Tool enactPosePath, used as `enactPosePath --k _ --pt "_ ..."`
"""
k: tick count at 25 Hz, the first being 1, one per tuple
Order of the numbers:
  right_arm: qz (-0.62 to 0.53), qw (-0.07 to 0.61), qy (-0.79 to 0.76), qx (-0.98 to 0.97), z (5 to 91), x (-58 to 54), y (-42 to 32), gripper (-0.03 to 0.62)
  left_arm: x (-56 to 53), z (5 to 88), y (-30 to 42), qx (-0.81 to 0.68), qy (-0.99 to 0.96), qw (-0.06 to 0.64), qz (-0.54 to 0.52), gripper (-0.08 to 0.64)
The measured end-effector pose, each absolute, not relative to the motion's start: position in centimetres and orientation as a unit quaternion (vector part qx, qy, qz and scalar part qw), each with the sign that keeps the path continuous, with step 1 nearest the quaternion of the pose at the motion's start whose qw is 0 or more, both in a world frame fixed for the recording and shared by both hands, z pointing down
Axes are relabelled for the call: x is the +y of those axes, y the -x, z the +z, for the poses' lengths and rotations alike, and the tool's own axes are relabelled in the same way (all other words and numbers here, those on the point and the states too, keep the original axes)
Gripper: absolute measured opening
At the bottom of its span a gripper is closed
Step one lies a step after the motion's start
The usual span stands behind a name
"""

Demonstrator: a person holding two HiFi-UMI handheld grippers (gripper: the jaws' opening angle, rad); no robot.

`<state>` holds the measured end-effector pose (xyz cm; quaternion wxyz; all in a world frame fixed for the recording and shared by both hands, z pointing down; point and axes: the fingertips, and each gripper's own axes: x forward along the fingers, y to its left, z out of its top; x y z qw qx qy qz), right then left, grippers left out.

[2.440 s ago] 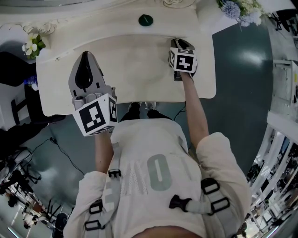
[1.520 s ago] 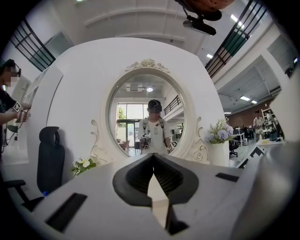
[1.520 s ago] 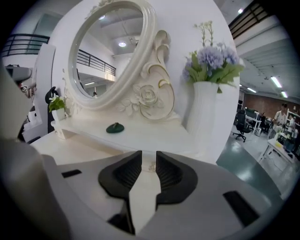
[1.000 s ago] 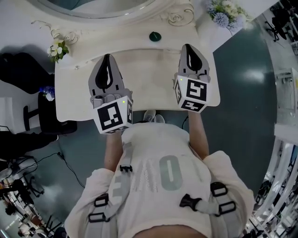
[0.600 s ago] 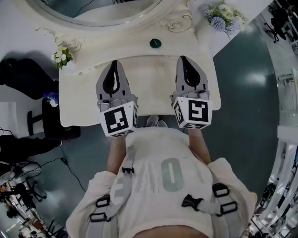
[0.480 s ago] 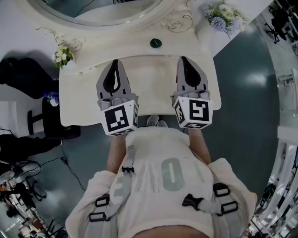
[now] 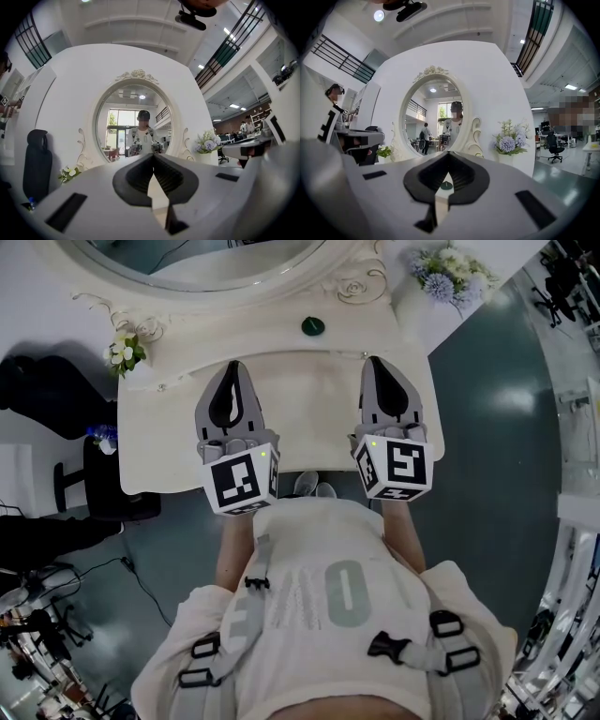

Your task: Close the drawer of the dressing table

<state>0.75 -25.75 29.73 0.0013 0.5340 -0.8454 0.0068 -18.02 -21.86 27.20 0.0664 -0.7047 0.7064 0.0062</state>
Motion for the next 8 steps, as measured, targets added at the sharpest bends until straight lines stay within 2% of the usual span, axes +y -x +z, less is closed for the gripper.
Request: enactPosePath --k 8 --pt "0.002 -0.004 -0.533 -0.846 29.23 -25.44 -0.63 0.008 -21.70 27.61 18.39 0.709 0.703 0.062 0.007 0.020"
